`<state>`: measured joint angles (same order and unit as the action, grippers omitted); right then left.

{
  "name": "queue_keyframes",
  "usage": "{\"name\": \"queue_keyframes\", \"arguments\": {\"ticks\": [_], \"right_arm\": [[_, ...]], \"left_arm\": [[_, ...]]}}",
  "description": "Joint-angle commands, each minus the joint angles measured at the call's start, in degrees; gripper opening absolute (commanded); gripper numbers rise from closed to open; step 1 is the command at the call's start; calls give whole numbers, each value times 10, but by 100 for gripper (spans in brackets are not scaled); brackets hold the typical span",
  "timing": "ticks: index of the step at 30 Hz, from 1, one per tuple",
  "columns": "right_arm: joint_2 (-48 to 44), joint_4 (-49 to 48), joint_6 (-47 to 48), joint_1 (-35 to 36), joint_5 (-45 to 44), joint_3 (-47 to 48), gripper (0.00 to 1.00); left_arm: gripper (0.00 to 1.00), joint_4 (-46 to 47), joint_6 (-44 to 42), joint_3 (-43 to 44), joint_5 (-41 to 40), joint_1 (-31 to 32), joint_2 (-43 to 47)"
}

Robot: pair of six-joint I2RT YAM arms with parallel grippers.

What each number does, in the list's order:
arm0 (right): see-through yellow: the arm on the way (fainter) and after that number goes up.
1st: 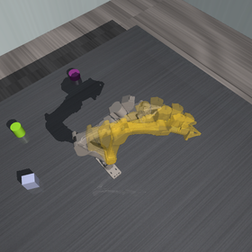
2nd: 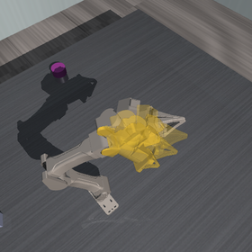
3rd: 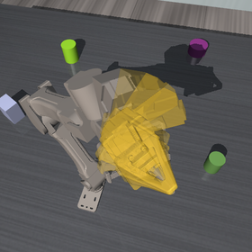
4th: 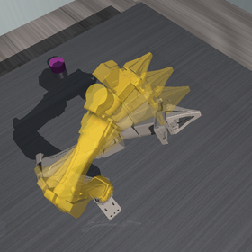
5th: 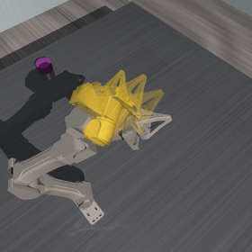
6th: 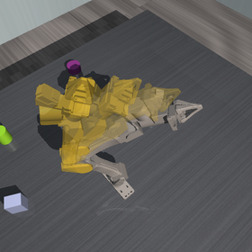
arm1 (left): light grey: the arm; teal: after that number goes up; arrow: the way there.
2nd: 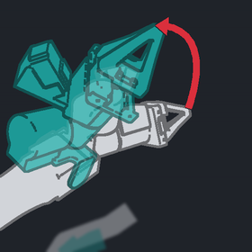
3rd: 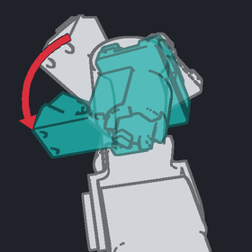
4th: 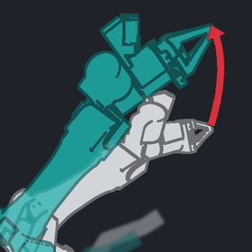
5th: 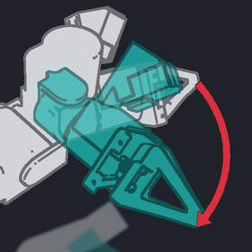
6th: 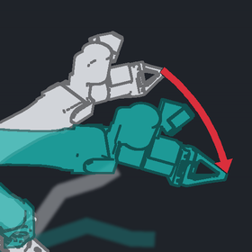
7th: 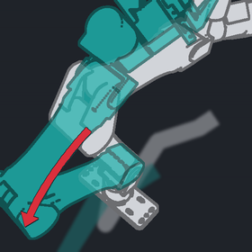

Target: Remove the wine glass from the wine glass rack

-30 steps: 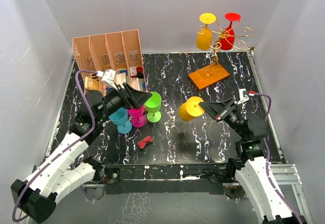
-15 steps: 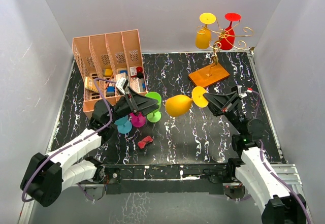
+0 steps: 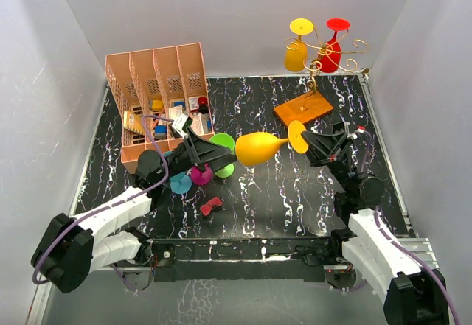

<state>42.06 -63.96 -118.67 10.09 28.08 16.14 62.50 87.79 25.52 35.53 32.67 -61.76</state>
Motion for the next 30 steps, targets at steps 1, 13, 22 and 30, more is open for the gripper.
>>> {"name": "queue_keyframes", "arguments": {"ticks": [1,13,22,30], "right_arm": [[-2,-56,-8,10,-22,-15,8],[-7,-33,16,16,-19,-92,8],[-54,116,112,18,15,-88,11],[-175,456,349,16,-35,-38,24]], "left_arm": [[89,56,15,26,10,23,-20],[63,96,26,28,-6,45,-33],[25,51,6,38,-1,48,-32],[0,-59,-48,49,2,48,-4]]}}
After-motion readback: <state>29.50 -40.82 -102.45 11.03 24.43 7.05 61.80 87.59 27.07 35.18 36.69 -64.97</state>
